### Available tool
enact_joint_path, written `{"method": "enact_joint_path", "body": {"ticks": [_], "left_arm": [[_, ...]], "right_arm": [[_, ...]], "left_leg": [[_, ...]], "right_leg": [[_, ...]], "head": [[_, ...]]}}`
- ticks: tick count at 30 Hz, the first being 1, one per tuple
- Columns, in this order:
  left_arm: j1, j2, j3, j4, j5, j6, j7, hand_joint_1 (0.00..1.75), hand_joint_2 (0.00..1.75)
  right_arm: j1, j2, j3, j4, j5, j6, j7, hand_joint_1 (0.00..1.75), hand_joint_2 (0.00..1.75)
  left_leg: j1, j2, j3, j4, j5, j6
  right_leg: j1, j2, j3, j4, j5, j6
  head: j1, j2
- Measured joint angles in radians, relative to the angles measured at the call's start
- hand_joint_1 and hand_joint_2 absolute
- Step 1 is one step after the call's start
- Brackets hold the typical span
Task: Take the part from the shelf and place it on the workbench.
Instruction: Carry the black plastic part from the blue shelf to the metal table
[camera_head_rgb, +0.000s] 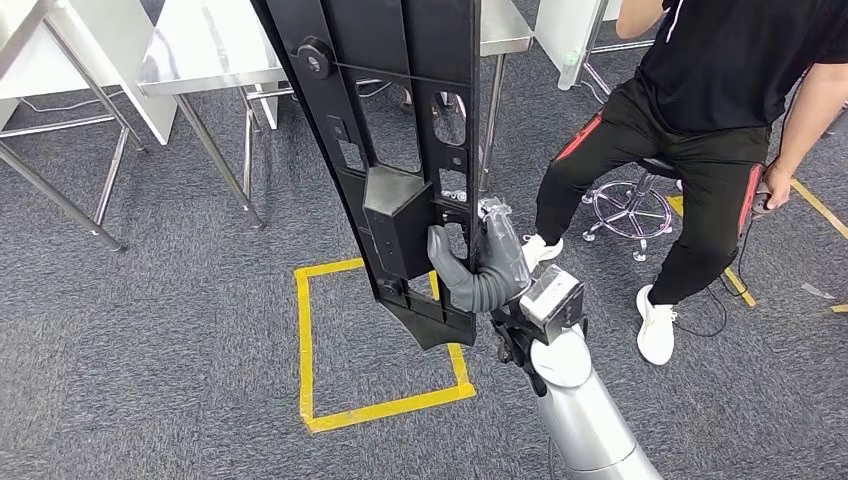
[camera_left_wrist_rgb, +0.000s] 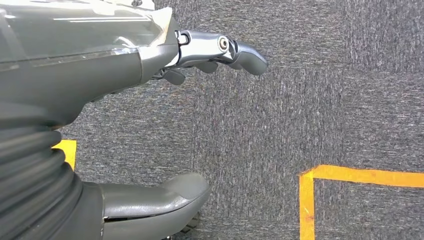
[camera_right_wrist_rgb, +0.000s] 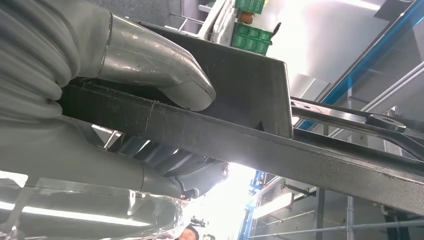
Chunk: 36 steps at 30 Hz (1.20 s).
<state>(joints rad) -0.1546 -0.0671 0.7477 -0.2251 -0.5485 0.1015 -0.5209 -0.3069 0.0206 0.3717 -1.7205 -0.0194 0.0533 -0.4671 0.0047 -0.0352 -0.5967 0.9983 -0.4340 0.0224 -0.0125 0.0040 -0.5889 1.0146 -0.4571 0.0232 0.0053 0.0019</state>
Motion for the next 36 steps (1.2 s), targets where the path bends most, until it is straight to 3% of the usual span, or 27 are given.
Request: {"method": "enact_joint_path", "body": {"ticks": [2,4,21,23,25,27,30,31,32,35,36], "left_arm": [[0.000,0.000,0.000,0.000,-0.001,0.000,0.000,0.00,1.75],[0.000,0.000,0.000,0.000,-0.003,0.000,0.001,0.00,1.75],[0.000,0.000,0.000,0.000,-0.006,-0.008,-0.003,0.00,1.75],[0.000,0.001,0.000,0.000,-0.006,-0.007,-0.003,0.00,1.75],[0.000,0.002,0.000,-0.001,-0.006,-0.007,-0.003,0.00,1.75],[-0.001,0.001,0.000,-0.002,-0.006,-0.006,-0.003,0.00,1.75],[-0.001,-0.002,0.000,-0.002,-0.006,-0.006,-0.002,0.00,1.75],[0.000,-0.003,0.000,-0.002,-0.006,-0.006,-0.002,0.00,1.75],[0.001,-0.004,0.000,-0.002,-0.006,-0.005,-0.002,0.00,1.75],[0.001,-0.003,0.000,-0.003,-0.006,-0.004,-0.001,0.00,1.75],[0.001,0.000,0.000,-0.004,-0.006,-0.003,0.000,0.00,1.75]], "right_arm": [[0.000,0.000,-0.003,0.000,0.004,-0.001,0.002,1.75,1.75],[0.000,0.000,-0.006,0.000,0.010,-0.005,0.005,1.75,1.75],[0.011,0.000,-0.015,0.000,0.021,-0.021,0.002,1.75,1.75],[0.013,0.001,-0.015,0.000,0.025,-0.023,0.001,1.75,1.75],[0.013,0.004,-0.016,-0.001,0.031,-0.026,-0.001,1.75,1.75],[0.013,0.007,-0.016,-0.002,0.034,-0.029,-0.002,1.75,1.75],[0.017,0.006,-0.017,-0.001,0.035,-0.031,-0.003,1.75,1.75],[0.020,0.005,-0.018,-0.001,0.035,-0.031,-0.003,1.75,1.75],[0.022,0.004,-0.018,-0.001,0.035,-0.031,-0.003,1.75,1.75],[0.023,0.004,-0.018,0.000,0.035,-0.031,-0.003,1.75,1.75],[0.023,0.004,-0.018,0.001,0.035,-0.031,-0.003,1.75,1.75]], "left_leg": [[0.002,0.000,0.000,-0.001,-0.001,-0.013],[0.002,0.000,0.000,-0.001,-0.001,-0.017],[-0.011,0.001,0.000,0.001,-0.002,-0.015],[-0.012,0.002,-0.002,0.003,-0.005,-0.009],[-0.010,0.004,0.014,-0.020,0.002,0.007],[-0.001,0.009,0.044,-0.062,0.019,0.023],[0.006,0.012,0.056,-0.076,0.023,0.023],[0.008,0.012,0.056,-0.074,0.020,0.019],[0.011,0.011,0.056,-0.071,0.017,0.014],[0.023,0.008,0.049,-0.037,-0.008,-0.018],[0.024,0.007,0.043,-0.019,-0.019,-0.029]], "right_leg": [[0.001,0.000,0.000,0.000,0.000,-0.001],[0.001,0.000,0.000,0.000,0.000,-0.001],[-0.007,0.000,0.000,-0.001,0.000,0.000],[-0.014,0.000,0.003,-0.007,0.002,0.004],[-0.014,0.000,0.012,-0.020,0.006,0.012],[-0.005,-0.001,-0.003,0.020,-0.015,0.008],[-0.010,-0.001,-0.093,0.197,-0.083,0.002],[-0.015,-0.001,-0.113,0.231,-0.091,0.008],[-0.020,-0.002,-0.115,0.229,-0.084,0.019],[-0.036,0.000,-0.032,0.065,-0.013,0.062],[-0.039,0.003,-0.011,0.028,-0.003,0.062]], "head": [[0.000,0.000],[0.000,0.000],[0.000,0.000],[0.000,0.000],[0.000,0.000],[0.002,0.000],[0.003,0.000],[0.003,0.000],[0.003,0.000],[0.004,0.000],[0.004,0.000]]}}
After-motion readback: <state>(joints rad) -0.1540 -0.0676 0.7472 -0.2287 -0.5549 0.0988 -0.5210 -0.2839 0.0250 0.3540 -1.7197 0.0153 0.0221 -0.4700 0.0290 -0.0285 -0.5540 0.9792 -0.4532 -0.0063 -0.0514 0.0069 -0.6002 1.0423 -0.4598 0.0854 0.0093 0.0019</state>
